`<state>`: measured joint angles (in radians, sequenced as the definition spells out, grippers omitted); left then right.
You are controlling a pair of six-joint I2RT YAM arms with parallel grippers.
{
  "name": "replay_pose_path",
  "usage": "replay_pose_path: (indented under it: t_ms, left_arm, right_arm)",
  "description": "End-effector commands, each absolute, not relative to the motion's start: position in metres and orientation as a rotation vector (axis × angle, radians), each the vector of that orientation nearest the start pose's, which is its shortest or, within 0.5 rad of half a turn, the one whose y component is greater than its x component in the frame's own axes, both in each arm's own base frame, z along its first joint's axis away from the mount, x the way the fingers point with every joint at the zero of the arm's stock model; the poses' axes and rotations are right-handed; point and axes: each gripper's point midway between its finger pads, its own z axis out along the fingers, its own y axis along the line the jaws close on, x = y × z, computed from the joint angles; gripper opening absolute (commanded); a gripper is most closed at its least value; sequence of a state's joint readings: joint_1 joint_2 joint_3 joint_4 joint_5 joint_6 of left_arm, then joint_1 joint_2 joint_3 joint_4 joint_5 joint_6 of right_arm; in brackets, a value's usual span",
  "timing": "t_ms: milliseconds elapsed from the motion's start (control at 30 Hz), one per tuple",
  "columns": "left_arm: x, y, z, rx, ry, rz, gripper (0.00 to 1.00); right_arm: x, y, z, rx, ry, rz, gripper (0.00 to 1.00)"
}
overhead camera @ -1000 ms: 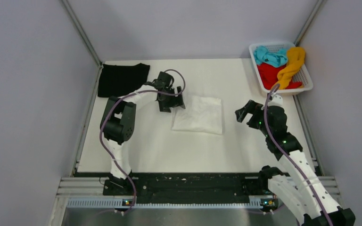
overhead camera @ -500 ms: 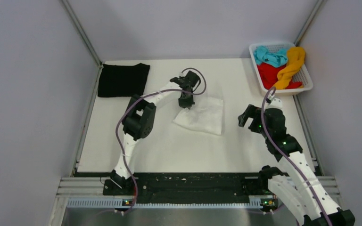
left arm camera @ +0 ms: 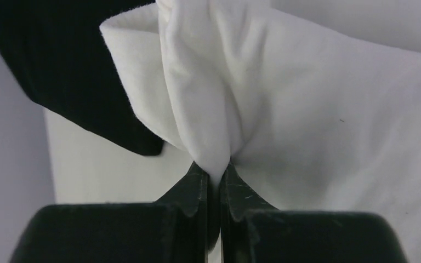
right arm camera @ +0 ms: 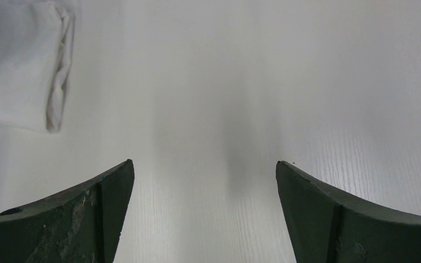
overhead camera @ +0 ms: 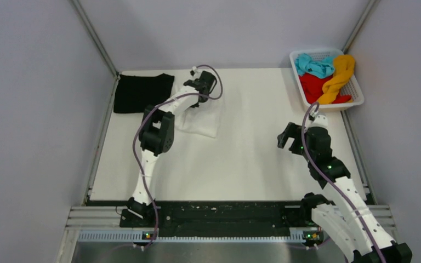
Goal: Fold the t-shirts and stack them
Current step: Put the neatly folded tshirt into the corner of the board with the left arm
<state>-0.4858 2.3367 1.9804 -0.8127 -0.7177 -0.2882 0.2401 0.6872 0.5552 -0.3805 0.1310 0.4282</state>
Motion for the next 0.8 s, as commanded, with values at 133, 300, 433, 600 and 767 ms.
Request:
replay_pose_path:
  t_ms: [133, 300, 433, 600, 767]
  left_arm:
    - [0.561, -0.028, 0.201, 0.082, 2.068, 0.952, 0.00]
    - [0.572, 0.009, 0.256, 0.075, 1.949, 1.006, 0.00]
    - [0.575, 0.021, 0.287, 0.076, 1.897, 1.011, 0.00]
    - [0.577, 0.024, 0.308, 0.096, 1.870, 1.009, 0.00]
    - [0.576, 0.020, 0.328, 0.112, 1.846, 0.961, 0.00]
  right_arm:
    - [0.271, 0.051, 0.157, 0.282, 2.032, 0.224, 0.99]
    - [0.273, 0.049, 0.148, 0.289, 2.049, 0.201, 0.99]
    - [0.275, 0.048, 0.145, 0.291, 2.064, 0.185, 0.99]
    - [0.275, 0.047, 0.145, 0.289, 2.064, 0.180, 0.99]
    - [0.275, 0.046, 0.146, 0.294, 2.058, 0.177, 0.99]
